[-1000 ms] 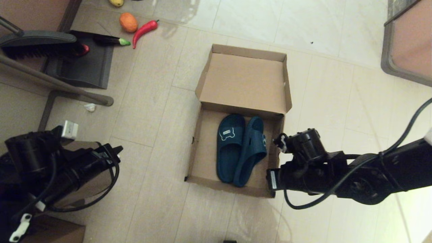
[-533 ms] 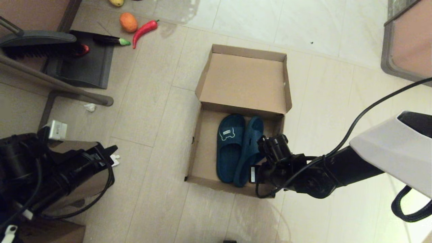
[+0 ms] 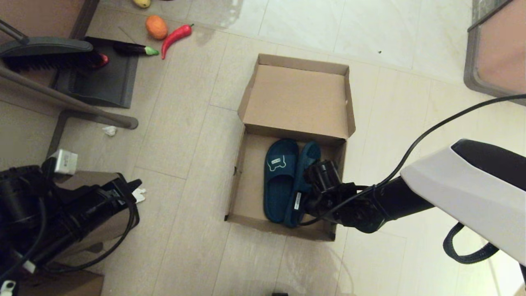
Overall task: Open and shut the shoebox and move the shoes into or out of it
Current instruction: Put the shoes out of the shoe box
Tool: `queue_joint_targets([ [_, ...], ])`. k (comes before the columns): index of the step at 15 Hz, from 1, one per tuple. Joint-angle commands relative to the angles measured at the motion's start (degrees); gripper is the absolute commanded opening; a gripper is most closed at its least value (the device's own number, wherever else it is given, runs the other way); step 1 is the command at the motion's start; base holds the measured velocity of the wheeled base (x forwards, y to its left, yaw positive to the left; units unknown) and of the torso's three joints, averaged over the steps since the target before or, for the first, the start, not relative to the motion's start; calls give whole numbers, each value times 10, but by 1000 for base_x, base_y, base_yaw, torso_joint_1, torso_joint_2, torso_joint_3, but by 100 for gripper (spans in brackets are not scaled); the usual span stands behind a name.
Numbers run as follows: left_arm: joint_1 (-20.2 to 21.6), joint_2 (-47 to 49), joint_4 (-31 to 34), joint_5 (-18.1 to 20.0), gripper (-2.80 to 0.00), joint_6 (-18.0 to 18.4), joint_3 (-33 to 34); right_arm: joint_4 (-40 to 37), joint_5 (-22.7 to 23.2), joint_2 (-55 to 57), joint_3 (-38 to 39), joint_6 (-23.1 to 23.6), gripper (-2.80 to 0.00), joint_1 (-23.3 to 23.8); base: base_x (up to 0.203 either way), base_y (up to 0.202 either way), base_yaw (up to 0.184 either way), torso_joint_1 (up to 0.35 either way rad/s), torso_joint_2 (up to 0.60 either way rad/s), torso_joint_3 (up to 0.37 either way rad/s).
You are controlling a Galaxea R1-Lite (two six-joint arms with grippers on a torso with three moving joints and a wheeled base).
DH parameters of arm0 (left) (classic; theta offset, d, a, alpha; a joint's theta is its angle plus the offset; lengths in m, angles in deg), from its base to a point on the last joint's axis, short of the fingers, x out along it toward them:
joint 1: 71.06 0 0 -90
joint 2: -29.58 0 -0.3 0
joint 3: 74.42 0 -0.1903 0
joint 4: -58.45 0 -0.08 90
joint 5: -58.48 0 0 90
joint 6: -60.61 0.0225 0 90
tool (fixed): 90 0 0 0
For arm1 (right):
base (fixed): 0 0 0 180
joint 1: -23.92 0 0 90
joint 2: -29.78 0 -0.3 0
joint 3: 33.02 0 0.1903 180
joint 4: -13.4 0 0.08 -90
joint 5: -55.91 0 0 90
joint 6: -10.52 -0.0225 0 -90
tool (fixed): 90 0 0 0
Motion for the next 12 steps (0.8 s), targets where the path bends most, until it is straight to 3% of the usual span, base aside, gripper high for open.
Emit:
queue_joint_targets([
  [1,0,-7,-4,0,-280,-14,9,2,1,11,-10,-3,-280,-2,0,0,0,0,0,0],
  [2,0,-7,-4,0,-280,-16,12,1,2,11,-14,-3,-280,-2,0,0,0,0,0,0],
  [3,0,-7,-4,0,-280,-16,13,-1,0,10,-19,-3,0,-2,0,0,0,0,0,0],
  [12,0,-17,-4,1,-280,-16,13,-1,-39,30,-38,10,0,-1,0,0,0,0,0,0],
])
